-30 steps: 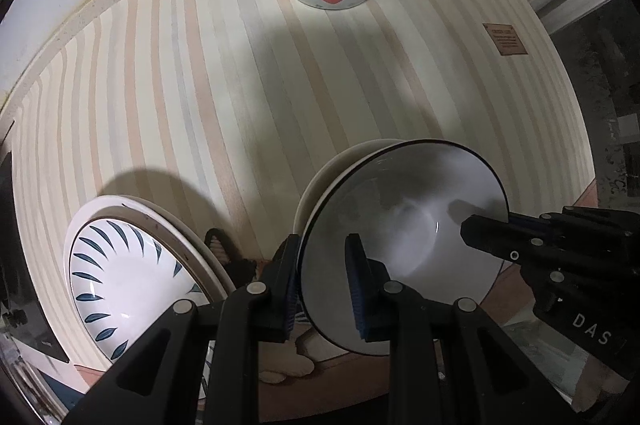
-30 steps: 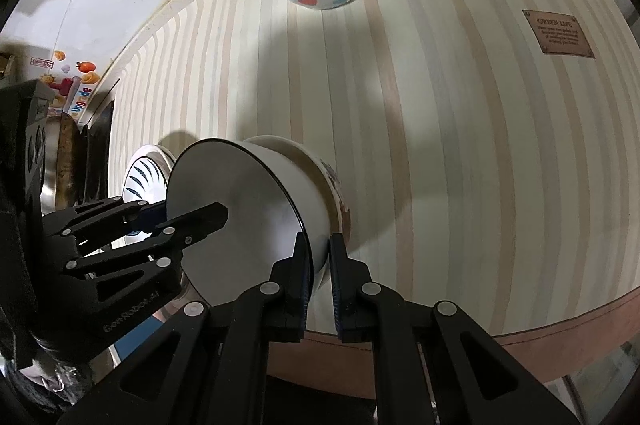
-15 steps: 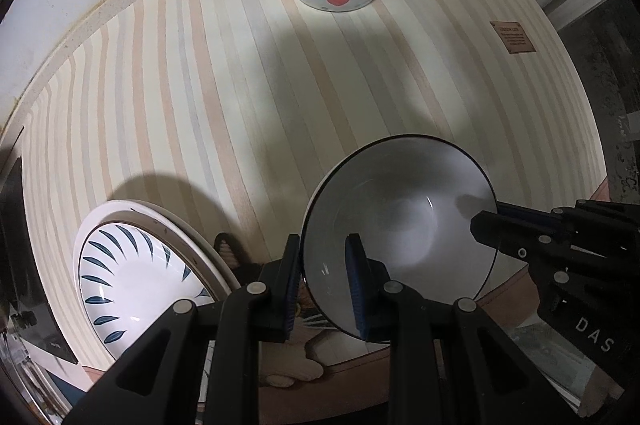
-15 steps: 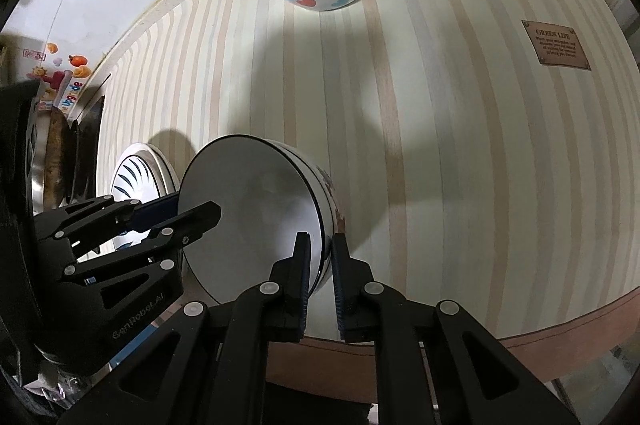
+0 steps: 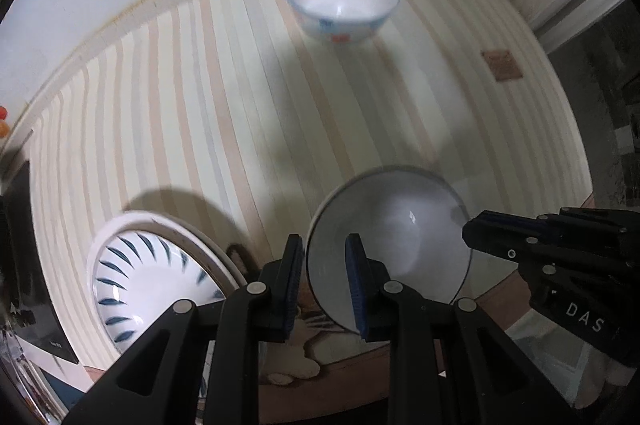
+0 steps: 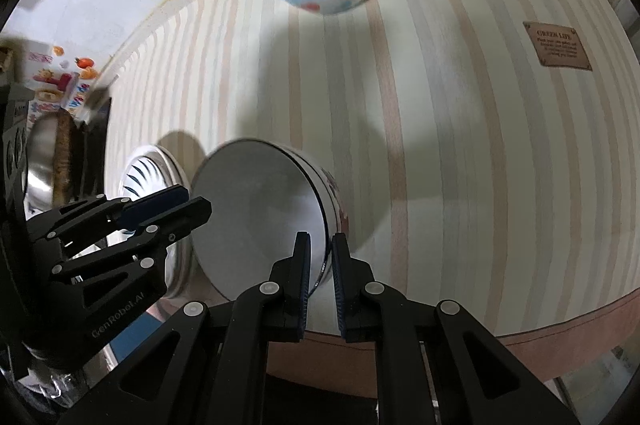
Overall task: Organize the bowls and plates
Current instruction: 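Carry the nested white bowls over the blue-dot heart bowl with both tools, then lower the white bowls into the heart bowl and open both tools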
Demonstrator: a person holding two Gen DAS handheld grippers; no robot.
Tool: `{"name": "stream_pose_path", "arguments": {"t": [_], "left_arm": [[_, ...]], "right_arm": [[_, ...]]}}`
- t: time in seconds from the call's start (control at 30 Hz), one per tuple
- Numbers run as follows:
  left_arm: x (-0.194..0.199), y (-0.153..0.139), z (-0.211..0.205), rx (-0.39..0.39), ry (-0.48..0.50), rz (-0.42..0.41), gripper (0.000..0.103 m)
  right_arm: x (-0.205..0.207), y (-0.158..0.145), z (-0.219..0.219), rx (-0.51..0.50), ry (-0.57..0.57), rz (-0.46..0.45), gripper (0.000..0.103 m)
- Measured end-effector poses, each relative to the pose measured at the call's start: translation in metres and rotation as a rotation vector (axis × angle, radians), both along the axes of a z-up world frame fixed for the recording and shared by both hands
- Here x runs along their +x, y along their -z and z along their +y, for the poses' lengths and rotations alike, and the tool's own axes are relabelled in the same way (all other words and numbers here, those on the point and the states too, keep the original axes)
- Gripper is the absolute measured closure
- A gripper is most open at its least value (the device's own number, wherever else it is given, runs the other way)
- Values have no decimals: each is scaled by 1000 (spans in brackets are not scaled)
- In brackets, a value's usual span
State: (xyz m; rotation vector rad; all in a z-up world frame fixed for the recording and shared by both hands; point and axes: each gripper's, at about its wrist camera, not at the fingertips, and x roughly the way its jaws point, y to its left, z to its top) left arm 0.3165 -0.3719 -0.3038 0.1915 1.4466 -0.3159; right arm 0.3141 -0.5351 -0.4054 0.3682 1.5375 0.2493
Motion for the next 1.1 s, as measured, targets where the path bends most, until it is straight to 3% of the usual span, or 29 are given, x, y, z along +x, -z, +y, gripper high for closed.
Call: {"name": "stream_pose_path", "arguments": {"t": [0.2, 0.3, 0.37, 0.47, 0.73, 1.0, 1.1], "left_arm": [[32, -32, -7, -58, -19, -60, 82], [63, -36, -8, -86, -51, -68, 73], [86, -33, -6, -108, -85, -59, 73], [125, -21, -1, -130, -142, -39, 73], [202, 30, -9, -122, -208, 52, 73], [221, 78, -29, -110, -179, 145, 76], [219, 88, -33, -105, -168, 152, 85]], "right_arm": [[23, -31, -16, 26, 22, -68, 89], [47, -45, -27, 37, 36, -111, 87], [66, -49, -35, 35, 55, -127, 66], [98, -48, -48, 55, 90, -139, 59], [184, -15, -70, 32, 148, -128, 59], [228, 35, -62, 13, 124, -61, 59], [234, 52, -58, 11, 110, -40, 68]]}}
